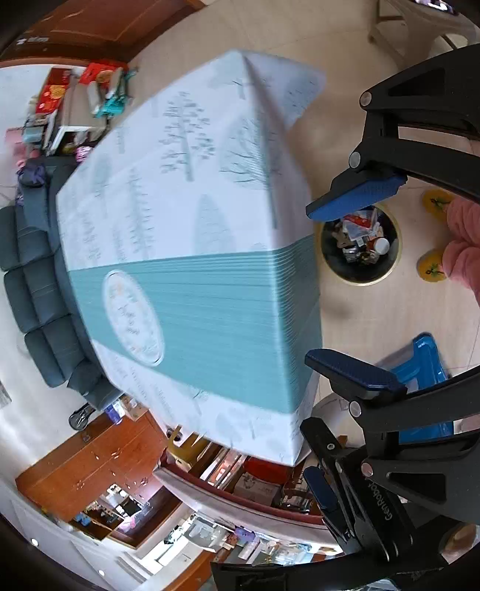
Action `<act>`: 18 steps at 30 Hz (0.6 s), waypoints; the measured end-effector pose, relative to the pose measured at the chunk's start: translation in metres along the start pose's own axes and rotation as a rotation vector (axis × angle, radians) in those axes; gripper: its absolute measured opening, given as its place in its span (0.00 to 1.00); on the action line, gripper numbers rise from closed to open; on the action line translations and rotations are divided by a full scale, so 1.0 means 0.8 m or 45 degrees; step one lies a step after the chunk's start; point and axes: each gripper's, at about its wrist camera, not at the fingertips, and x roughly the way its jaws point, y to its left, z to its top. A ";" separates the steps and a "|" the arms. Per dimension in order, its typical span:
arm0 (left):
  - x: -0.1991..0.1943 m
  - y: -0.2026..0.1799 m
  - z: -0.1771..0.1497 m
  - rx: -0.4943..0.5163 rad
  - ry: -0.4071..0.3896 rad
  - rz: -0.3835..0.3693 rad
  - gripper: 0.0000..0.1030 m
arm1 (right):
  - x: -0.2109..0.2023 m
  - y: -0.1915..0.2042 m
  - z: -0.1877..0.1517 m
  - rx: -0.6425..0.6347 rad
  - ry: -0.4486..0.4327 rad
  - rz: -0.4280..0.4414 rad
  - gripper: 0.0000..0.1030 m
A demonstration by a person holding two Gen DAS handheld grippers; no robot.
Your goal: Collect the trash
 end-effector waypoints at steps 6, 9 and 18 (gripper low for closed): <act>-0.048 -0.006 0.015 0.019 -0.057 0.010 0.82 | -0.045 0.020 0.018 -0.030 -0.056 -0.001 0.71; -0.059 -0.012 0.020 0.031 -0.077 0.014 0.82 | -0.062 0.026 0.024 -0.037 -0.076 -0.005 0.71; -0.084 -0.031 0.030 0.067 -0.125 0.005 0.82 | -0.081 0.030 0.028 -0.046 -0.102 -0.007 0.71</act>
